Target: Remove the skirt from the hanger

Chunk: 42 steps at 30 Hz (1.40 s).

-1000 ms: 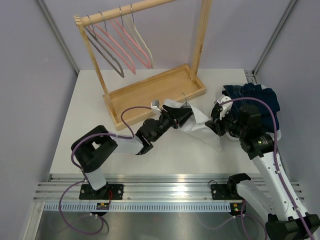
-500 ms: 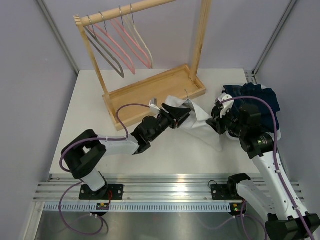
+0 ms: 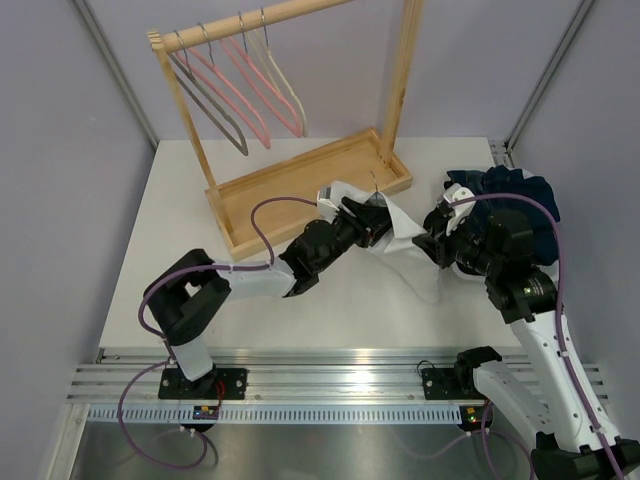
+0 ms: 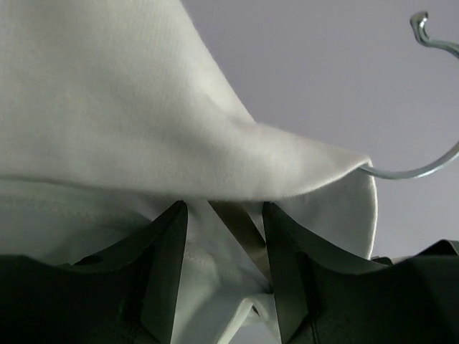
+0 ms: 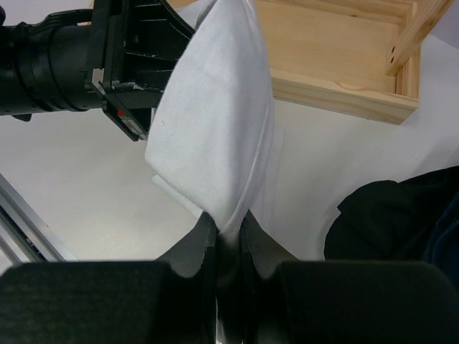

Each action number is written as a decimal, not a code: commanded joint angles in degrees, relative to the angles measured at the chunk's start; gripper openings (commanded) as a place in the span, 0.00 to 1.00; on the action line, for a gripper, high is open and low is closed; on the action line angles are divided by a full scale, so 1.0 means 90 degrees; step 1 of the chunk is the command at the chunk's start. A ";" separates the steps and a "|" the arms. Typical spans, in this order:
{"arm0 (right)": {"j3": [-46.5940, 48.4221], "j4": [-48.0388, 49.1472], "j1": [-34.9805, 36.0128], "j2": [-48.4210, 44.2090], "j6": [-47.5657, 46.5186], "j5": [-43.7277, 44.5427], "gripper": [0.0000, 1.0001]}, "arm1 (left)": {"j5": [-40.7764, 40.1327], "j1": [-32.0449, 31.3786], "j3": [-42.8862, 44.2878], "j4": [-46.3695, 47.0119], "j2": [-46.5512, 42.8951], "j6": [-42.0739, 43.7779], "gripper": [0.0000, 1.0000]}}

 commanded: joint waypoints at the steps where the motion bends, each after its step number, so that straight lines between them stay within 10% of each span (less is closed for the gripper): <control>1: 0.0021 0.0301 0.0065 -0.0277 0.0049 -0.0339 0.00 | -0.0110 -0.0018 0.0391 0.0150 0.0181 0.0107 0.48; 14: -0.0292 0.0311 0.0065 -0.0395 -0.0292 -0.0036 0.00 | 0.0066 -0.0018 0.0343 0.0443 0.0153 -0.0030 0.42; 24: -0.0634 0.0145 0.0065 -0.0541 -0.0526 -0.0436 0.01 | 0.0261 0.0070 0.0333 0.0668 0.0133 0.0058 0.00; 26: -0.0634 -0.0040 0.0065 -0.0581 -0.0653 -0.0563 0.13 | 0.0359 0.0090 0.0362 0.0629 0.0104 0.0292 0.00; 31: -0.0070 -0.0635 0.0065 -0.0630 -0.1180 -0.0808 0.82 | 0.0973 0.0177 0.0207 0.0307 -0.0169 0.1032 0.00; 42: 0.1582 -0.3077 0.0065 -0.0220 -0.2977 -0.2478 0.99 | 0.3393 0.0471 -0.0634 -0.1709 -0.1545 0.4000 0.00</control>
